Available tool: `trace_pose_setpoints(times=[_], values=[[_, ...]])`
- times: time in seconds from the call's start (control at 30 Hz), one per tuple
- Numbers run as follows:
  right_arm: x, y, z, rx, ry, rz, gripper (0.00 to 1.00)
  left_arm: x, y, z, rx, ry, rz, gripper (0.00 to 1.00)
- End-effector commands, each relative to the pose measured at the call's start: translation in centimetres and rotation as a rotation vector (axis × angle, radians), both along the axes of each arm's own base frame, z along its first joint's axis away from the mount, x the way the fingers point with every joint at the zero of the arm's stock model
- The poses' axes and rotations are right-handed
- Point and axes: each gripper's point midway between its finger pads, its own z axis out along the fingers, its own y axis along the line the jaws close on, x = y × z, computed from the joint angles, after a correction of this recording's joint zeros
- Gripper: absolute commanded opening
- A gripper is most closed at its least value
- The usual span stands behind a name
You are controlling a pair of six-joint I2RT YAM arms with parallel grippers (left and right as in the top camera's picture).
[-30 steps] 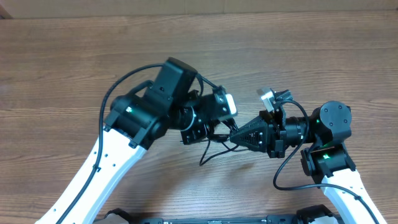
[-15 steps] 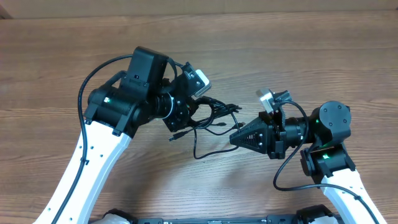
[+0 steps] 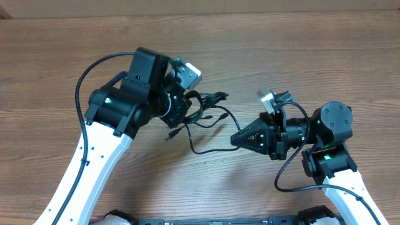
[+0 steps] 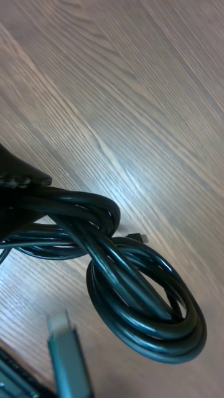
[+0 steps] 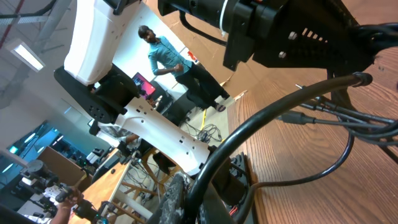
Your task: Untangle cables
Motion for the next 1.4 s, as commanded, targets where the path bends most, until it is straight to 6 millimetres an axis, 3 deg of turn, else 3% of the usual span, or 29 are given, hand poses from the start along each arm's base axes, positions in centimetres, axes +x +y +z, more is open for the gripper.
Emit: trace_pose_setpoints(times=[0.0,0.27,0.37,0.4,0.43,0.47,0.5,0.53,0.8,1.1,1.37], values=[[0.0,0.1,0.5,0.004,-0.019,0.004,0.04,1.2,2.0,0.5,0.008,-0.01,0.151,0.04],[-0.1,0.1,0.5,0.004,-0.019,0.005,0.04,2.4,3.4,0.9,-0.051,0.006,0.271,0.04],[0.0,0.1,0.5,0.004,-0.016,0.005,0.04,2.5,2.6,1.5,-0.12,0.013,0.242,0.04],[0.0,0.1,0.4,0.001,-0.006,0.004,0.24,2.5,2.1,1.8,-0.149,0.009,0.204,0.04],[0.0,0.1,0.3,-0.001,0.002,0.004,0.34,2.4,1.6,2.1,-0.169,0.006,0.173,0.04],[0.0,0.1,0.2,-0.003,0.014,0.004,0.62,2.3,1.2,2.4,-0.191,-0.001,0.137,0.04],[0.0,0.1,0.1,-0.005,0.021,0.005,0.76,2.3,0.9,2.6,-0.205,-0.006,0.12,0.04],[0.1,0.1,0.0,-0.007,0.029,0.004,1.0,2.2,0.7,2.9,-0.216,-0.009,0.108,0.04],[0.6,0.2,-0.3,-0.009,0.044,-0.013,1.0,1.7,0.3,4.6,-0.245,-0.07,0.054,0.04],[4.7,0.1,-2.0,-0.043,0.178,-0.253,1.0,-2.7,-2.6,8.6,-0.418,-0.122,-0.221,0.04],[7.3,-0.6,-2.5,-0.05,0.19,-0.414,1.0,-5.1,-3.9,9.5,-0.522,-0.053,-0.321,0.04]])
